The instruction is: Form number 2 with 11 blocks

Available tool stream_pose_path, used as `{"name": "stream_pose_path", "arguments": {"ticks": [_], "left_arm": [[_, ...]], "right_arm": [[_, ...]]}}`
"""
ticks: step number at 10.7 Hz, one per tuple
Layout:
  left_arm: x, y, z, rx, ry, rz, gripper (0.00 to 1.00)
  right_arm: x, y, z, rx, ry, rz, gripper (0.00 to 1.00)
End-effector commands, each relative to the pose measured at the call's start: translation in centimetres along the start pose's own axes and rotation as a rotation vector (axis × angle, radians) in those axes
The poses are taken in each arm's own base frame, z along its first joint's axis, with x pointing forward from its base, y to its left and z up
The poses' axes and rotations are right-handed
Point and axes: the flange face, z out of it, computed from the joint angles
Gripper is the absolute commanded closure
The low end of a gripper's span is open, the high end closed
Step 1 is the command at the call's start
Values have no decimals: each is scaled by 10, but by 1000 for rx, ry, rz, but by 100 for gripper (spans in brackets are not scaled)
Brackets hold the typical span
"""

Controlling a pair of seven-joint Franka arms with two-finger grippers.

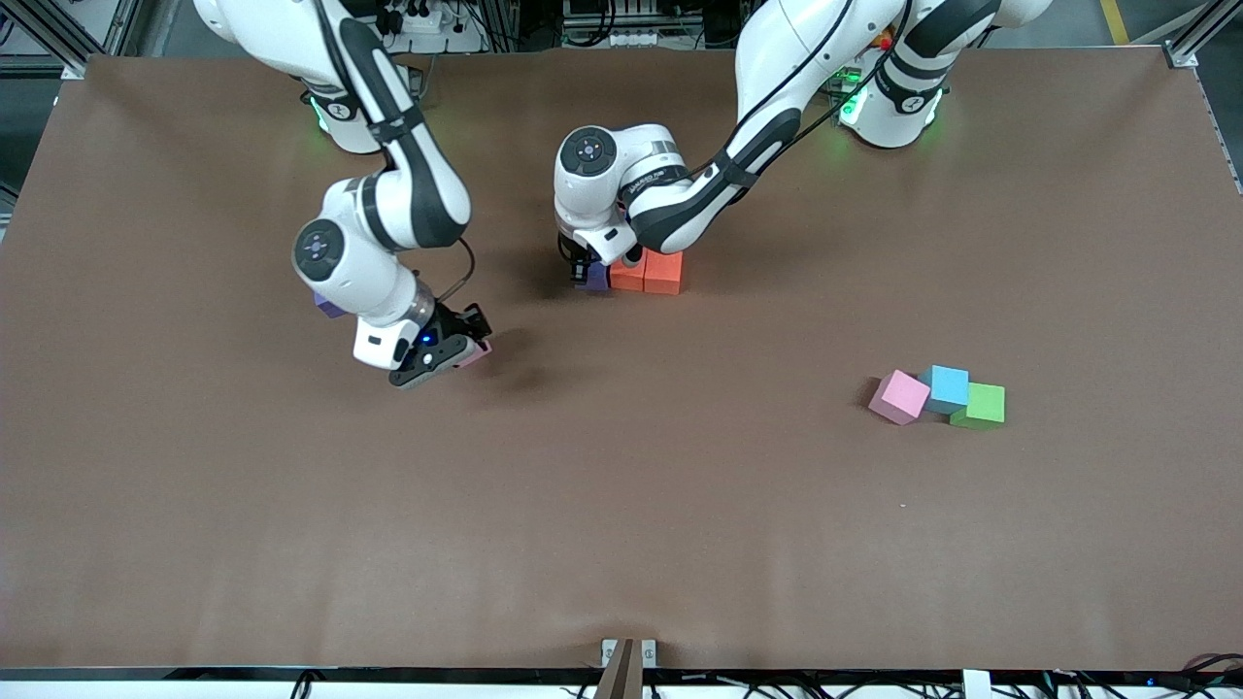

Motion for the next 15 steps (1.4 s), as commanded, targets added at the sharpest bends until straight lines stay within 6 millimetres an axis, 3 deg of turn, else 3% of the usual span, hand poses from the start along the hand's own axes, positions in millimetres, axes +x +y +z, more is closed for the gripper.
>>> {"name": "stream_pose_path", "arguments": {"ticks": [1, 5, 6, 8, 13, 15], "left_arm": [[10, -1, -9, -12, 26, -43, 53], [14, 2, -8, -6, 44, -37, 52], [14, 3, -8, -6, 43, -39, 41], [10, 0, -8, -7, 40, -33, 2], [0, -8, -14, -10, 27, -30, 0], [-2, -5, -29, -31, 13, -28, 0]], "right_arm": [[2, -22, 10, -11, 28, 119, 96], [1, -42, 18, -16, 38, 222, 96], [1, -45, 20, -18, 44, 241, 96], [0, -55, 27, -29, 64, 252, 96], [0, -57, 27, -28, 65, 257, 96], [0, -57, 27, -28, 65, 257, 96]]}}
